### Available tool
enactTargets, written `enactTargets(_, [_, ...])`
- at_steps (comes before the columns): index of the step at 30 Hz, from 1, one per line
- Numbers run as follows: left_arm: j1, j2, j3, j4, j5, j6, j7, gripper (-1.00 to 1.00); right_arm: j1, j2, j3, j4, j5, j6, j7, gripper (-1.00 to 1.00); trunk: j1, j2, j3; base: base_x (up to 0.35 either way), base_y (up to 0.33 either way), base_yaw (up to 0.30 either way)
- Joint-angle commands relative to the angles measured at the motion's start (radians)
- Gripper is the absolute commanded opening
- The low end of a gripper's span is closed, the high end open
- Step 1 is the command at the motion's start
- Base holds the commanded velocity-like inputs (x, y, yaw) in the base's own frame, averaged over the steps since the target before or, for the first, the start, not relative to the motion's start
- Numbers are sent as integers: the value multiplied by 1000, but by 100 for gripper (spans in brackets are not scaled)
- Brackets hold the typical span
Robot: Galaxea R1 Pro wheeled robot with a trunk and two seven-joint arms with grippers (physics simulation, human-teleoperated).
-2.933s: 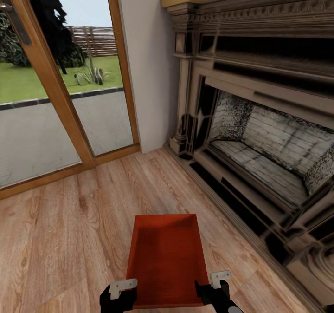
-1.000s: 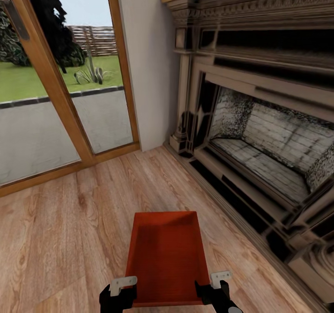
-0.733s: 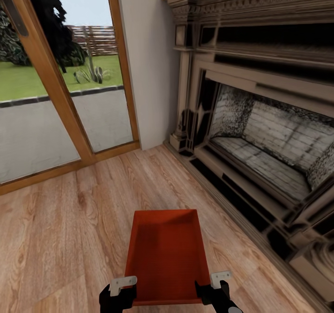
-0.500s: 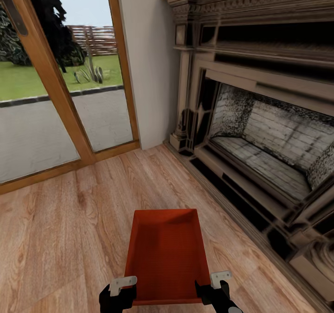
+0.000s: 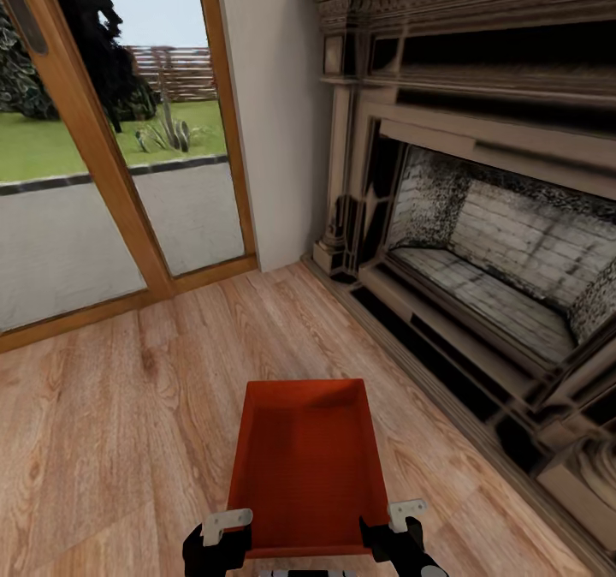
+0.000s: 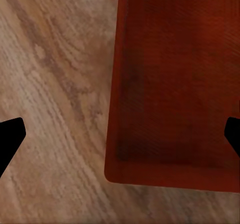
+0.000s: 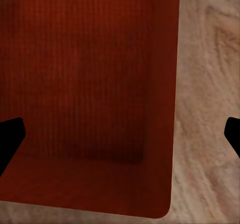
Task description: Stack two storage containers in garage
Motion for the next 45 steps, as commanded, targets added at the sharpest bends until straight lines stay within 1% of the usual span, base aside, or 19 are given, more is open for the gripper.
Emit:
enactTargets(1, [0,0,-2,-1,-6,6,6,100,0,1,-4,0,8,-3,5,100,0,-1,-1,0,0,0])
enactTargets(45, [0,0,3,-4,-7,6,5,100,0,1,-4,1,6,-3,4,100,0,-1,-1,0,0,0])
